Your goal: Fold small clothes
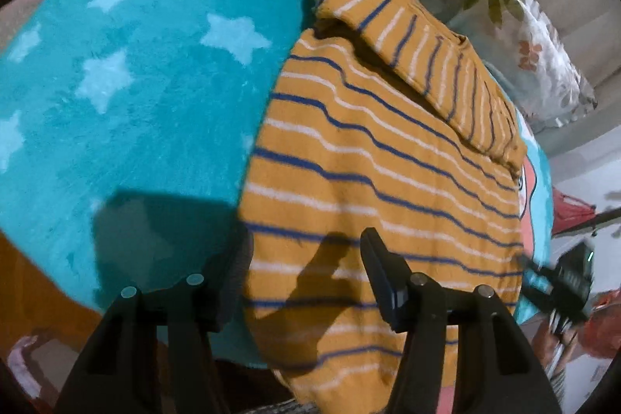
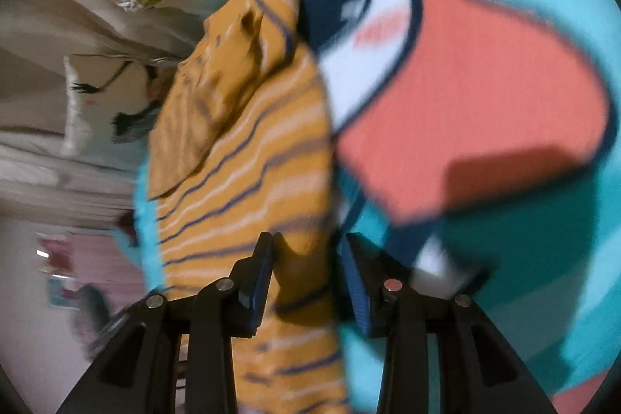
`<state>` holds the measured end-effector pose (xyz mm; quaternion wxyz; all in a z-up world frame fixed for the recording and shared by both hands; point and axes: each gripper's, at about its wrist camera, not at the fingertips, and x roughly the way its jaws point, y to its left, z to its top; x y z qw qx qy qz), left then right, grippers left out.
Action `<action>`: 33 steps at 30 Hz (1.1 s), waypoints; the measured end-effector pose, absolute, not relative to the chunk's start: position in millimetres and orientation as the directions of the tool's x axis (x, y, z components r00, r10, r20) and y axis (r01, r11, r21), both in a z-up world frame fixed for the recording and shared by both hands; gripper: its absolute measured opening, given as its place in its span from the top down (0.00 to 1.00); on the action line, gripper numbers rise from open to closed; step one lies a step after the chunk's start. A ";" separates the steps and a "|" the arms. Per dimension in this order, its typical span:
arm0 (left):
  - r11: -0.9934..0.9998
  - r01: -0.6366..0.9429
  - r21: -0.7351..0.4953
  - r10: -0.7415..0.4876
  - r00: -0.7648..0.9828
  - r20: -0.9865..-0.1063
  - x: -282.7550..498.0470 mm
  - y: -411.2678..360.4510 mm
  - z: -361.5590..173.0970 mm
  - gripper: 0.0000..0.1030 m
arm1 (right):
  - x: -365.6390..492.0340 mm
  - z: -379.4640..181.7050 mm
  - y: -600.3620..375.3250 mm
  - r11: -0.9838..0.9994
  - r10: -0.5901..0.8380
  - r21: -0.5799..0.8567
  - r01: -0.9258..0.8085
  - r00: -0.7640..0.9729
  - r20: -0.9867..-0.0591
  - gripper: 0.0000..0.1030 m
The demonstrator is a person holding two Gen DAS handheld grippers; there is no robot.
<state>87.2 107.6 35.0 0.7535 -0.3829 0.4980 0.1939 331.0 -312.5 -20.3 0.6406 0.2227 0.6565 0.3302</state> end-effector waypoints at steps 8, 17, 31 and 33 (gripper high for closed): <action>0.582 -0.540 -0.607 -0.303 0.549 -0.779 82.3 111.6 22.4 0.46 | 266.1 -30.2 -303.0 0.622 0.774 0.781 -0.057 -0.111 -0.624 0.62; 0.600 -0.420 -0.681 -0.436 0.542 -0.719 48.1 80.0 18.8 0.54 | 231.1 -28.6 -303.7 0.631 0.773 0.775 -0.016 -0.069 -0.631 0.61; 0.572 -0.368 -0.733 -0.499 0.553 -0.667 21.7 75.2 13.7 0.54 | 209.7 -24.1 -299.4 0.658 0.753 0.753 -0.005 -0.033 -0.658 0.61; 0.556 -0.366 -0.746 -0.499 0.572 -0.652 16.6 77.0 11.4 0.54 | 209.0 -24.2 -298.6 0.662 0.749 0.750 0.003 -0.027 -0.661 0.61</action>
